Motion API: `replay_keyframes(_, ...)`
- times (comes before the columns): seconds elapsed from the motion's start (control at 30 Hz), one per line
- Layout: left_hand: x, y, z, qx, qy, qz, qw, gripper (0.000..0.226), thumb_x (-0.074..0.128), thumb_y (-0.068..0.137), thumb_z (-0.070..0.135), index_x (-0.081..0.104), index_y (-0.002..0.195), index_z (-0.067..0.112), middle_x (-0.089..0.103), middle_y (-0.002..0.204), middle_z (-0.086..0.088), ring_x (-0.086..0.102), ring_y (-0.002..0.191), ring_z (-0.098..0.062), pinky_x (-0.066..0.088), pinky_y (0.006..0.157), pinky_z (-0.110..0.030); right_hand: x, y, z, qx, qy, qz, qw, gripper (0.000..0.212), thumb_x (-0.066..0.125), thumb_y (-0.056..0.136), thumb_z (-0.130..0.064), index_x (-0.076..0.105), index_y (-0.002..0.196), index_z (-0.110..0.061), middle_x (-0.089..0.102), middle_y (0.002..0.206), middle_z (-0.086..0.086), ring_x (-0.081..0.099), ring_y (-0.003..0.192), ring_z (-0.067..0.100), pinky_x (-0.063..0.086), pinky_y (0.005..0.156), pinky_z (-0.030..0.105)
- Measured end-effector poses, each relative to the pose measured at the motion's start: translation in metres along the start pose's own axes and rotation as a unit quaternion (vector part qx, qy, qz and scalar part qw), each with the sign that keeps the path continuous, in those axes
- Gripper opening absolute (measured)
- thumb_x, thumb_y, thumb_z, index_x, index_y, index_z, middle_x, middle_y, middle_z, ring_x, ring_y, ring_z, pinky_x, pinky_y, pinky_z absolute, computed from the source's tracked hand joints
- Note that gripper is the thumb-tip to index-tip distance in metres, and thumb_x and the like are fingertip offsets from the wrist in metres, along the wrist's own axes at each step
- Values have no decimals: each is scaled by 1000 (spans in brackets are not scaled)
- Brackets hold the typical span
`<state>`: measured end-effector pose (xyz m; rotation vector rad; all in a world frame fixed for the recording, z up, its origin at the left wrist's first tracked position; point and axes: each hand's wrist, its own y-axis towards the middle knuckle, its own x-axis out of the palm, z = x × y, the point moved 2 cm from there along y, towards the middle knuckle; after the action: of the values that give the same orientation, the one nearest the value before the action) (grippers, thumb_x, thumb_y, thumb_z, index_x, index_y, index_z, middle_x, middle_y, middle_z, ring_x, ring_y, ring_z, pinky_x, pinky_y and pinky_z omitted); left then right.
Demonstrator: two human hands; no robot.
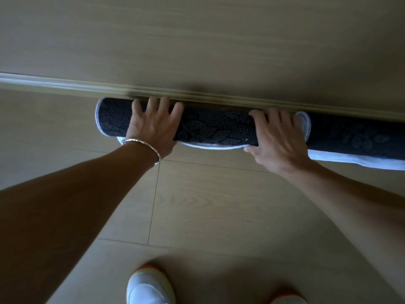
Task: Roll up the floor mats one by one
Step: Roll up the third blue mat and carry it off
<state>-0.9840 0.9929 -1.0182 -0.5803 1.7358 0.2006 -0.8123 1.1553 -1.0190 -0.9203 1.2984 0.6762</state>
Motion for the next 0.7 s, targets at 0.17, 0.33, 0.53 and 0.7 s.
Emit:
replay_keyframes(0.17,14,18,9,2,25,46,999,65,80,57,33,39,105,16,53,91,-11,53,83,-30,44,75,-42,13,10,9,23,-4,20,1000,76,91,52,-33,57,115,-7,57,102,19,54,91,38,40,79,45)
replay_keyframes(0.33,27,21,18,0,70,42,997,62,76,65,41,38,108,17,52,94,-9,50,82,-26,41,70,-35,24,9,13,21,-13,34,999,81,92,47,-34,56,114,-7,56,100,19,53,89,36,40,78,45)
replay_keyframes(0.53,-9,33,22,-3,-2,-232,973,86,76,70,48,26,132,16,35,128,-11,37,119,-28,37,93,-42,5,3,1,31,14,-126,991,103,82,66,-44,24,144,-11,30,139,16,27,131,34,19,111,49)
replay_keyframes(0.7,-73,0,8,25,-64,-279,958,67,58,85,31,25,142,19,27,145,-12,29,133,-30,29,106,-48,-58,-33,3,16,55,-213,975,96,66,83,-48,10,150,-7,15,153,14,9,143,32,12,117,43)
